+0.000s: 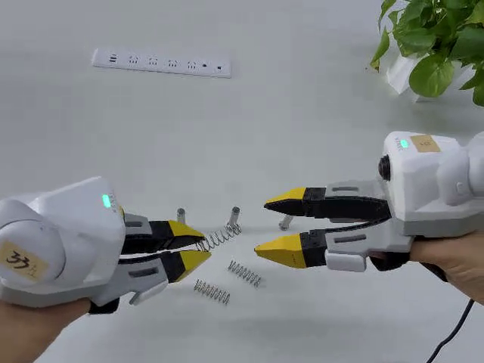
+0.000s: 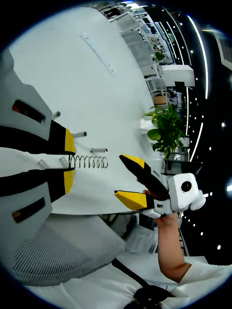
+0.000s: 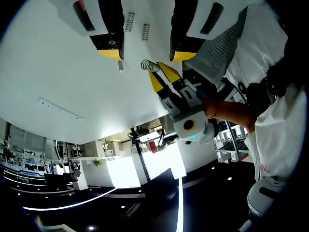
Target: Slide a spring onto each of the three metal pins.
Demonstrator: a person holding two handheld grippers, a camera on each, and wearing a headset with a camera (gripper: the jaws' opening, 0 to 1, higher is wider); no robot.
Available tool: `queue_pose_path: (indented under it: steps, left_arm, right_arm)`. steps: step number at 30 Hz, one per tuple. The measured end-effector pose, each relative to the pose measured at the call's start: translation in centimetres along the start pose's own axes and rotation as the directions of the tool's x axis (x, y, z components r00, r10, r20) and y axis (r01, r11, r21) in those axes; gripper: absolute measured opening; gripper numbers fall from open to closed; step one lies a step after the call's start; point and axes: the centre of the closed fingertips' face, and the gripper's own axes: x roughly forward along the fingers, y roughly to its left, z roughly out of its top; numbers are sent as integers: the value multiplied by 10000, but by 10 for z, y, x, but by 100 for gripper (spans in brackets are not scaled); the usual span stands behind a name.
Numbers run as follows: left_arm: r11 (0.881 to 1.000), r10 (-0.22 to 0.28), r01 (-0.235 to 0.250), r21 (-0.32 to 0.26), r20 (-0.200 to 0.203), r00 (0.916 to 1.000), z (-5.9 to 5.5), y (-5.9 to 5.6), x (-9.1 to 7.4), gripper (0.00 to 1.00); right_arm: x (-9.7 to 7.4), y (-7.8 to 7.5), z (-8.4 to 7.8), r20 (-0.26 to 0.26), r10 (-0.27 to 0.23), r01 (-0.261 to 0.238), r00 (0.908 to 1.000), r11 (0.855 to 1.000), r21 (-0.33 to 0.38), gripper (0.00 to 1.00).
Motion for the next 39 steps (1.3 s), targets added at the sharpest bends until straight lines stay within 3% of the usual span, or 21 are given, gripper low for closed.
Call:
queue_pose_path:
  steps: [6, 14, 29, 39]
  left_arm:
    - [9997, -205, 212, -109, 574, 9981, 14, -5, -1, 7]
    - [9991, -283, 313, -294, 965, 9949, 23, -7, -1, 7]
    - [9986, -366, 408, -344, 1145, 9927, 26, -8, -2, 7]
    - [9983, -433, 474, -342, 1124, 9927, 25, -10, -1, 7]
  right_arm:
    - [3, 2, 9, 679, 174, -227, 9975, 9967, 774, 26]
    - [5, 6, 17, 1104, 297, -423, 9934, 9926, 1139, 20]
    - [5, 6, 22, 1564, 503, -762, 9864, 9835, 1641, 7]
    - [6, 12, 25, 1420, 604, -803, 9880, 9870, 1390, 7]
